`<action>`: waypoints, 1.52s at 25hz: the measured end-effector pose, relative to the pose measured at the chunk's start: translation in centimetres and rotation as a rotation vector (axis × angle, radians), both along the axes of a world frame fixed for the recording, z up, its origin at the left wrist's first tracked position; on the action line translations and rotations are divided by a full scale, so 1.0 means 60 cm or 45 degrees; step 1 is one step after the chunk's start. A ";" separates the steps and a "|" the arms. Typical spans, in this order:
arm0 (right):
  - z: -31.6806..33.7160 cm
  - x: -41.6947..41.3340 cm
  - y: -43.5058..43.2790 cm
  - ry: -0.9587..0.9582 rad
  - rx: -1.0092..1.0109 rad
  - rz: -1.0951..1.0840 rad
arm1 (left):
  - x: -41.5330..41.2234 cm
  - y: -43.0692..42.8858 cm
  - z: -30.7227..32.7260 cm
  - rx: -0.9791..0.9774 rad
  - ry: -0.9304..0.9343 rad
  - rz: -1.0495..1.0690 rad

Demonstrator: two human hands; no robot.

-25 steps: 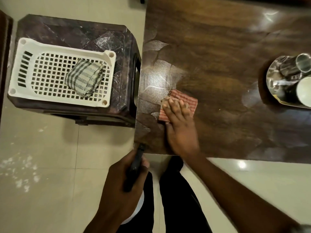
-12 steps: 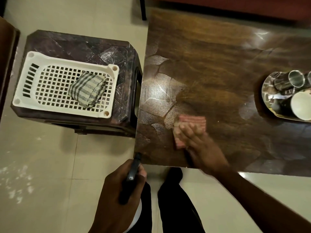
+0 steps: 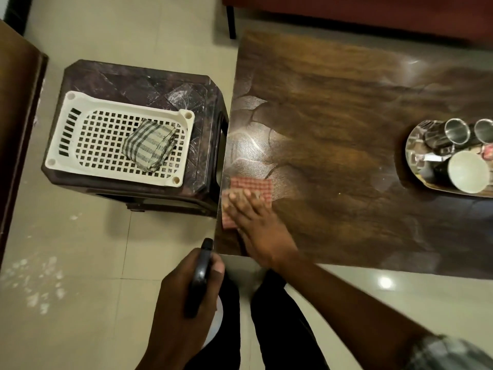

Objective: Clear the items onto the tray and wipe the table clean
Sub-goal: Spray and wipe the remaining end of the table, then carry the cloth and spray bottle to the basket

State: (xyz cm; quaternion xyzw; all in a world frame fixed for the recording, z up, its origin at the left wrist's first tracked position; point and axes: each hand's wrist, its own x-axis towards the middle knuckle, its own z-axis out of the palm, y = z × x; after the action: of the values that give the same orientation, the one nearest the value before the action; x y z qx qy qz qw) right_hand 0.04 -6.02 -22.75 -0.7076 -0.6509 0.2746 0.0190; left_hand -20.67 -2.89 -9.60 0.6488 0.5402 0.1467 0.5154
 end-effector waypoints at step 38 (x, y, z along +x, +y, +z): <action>0.649 -0.172 -0.064 2.236 0.229 -1.655 | -0.279 0.127 0.512 0.405 -0.089 0.067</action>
State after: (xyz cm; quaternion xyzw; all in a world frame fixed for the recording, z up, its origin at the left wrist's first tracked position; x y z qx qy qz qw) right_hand -10.26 -9.88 16.20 -0.4697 0.0691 0.5722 0.6688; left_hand -37.38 4.71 21.12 0.7025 0.5085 0.2663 0.4207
